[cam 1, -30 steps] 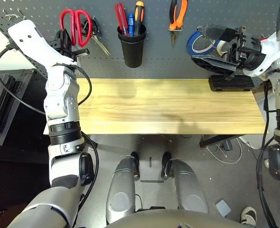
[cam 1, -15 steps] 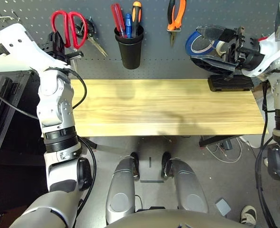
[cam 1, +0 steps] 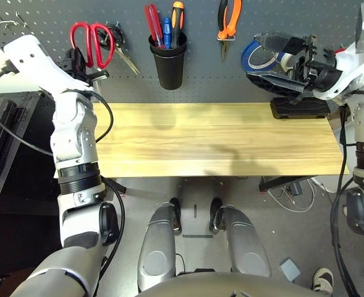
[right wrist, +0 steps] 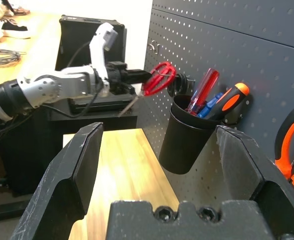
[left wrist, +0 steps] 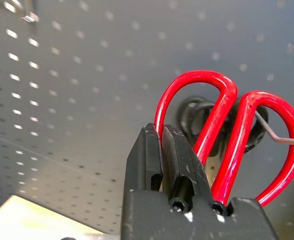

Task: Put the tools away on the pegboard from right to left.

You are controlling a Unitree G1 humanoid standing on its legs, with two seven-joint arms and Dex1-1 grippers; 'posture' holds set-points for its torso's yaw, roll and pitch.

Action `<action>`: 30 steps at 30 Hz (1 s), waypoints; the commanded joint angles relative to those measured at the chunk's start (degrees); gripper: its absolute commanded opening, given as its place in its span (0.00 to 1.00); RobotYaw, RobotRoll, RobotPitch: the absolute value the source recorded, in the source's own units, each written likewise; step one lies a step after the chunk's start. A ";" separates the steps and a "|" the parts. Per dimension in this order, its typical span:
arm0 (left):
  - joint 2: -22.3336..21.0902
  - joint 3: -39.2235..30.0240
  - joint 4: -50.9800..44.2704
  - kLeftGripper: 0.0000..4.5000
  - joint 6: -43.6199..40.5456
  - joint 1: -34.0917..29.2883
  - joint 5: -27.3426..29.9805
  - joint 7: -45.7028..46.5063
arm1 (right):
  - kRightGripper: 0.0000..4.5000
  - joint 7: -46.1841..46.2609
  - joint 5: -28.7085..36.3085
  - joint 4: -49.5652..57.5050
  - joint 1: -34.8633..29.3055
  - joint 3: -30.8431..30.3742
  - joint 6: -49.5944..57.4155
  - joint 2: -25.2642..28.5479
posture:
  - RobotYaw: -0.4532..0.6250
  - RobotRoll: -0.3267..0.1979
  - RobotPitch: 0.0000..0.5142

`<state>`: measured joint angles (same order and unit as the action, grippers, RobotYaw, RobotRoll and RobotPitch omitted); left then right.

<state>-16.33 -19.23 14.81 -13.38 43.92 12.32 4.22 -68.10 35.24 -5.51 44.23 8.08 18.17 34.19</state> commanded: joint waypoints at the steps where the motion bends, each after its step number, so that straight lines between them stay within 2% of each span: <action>1: 0.61 0.92 7.55 0.00 4.37 3.28 -1.48 0.37 | 1.00 1.06 0.08 2.04 -1.30 0.56 0.22 0.38 | 0.37 0.62 0.39; 5: 0.20 1.68 15.12 0.00 7.07 6.10 -2.96 0.73 | 1.00 4.46 -1.07 2.76 -2.90 0.51 0.85 0.35 | 0.35 0.62 0.39; 6: 0.05 1.82 15.88 0.15 7.25 6.06 -3.10 0.54 | 1.00 6.07 -1.86 3.02 -3.76 0.49 0.38 -0.06 | 0.35 0.62 0.39; 7: -0.04 1.86 15.95 0.20 7.25 5.63 -3.08 0.36 | 1.00 7.10 -2.05 3.40 -4.81 0.54 0.04 -0.62 | 0.35 0.62 0.39; 12: -0.70 2.68 12.92 0.62 5.28 2.02 -3.39 -0.69 | 1.00 11.74 -3.20 4.24 -8.97 0.32 0.07 -2.50 | 0.35 0.62 0.41; 16: -2.61 5.51 3.89 0.95 2.34 -5.70 -4.81 -4.07 | 1.00 17.44 -6.60 2.84 -13.10 -0.23 -1.51 -5.08 | 0.37 0.62 0.42; 17: -3.14 6.03 1.93 0.99 1.55 -7.44 -4.94 -4.83 | 1.00 18.89 -7.20 2.10 -13.67 -0.11 -1.51 -5.65 | 0.37 0.62 0.42; 25: -4.39 5.34 -9.62 0.99 -0.26 -19.66 -3.32 -9.20 | 1.00 25.94 -12.11 -3.70 -18.64 0.03 -4.73 -9.14 | 0.38 0.62 0.41; 30: -3.43 5.46 -7.70 0.99 5.93 -24.61 -3.98 -10.88 | 1.00 34.03 -15.80 -12.38 -18.50 2.79 -13.66 -13.00 | 0.38 0.62 0.40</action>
<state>-20.35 -13.93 6.05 -9.72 20.63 8.60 -5.81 -36.44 20.45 -15.34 26.23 8.96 7.66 21.75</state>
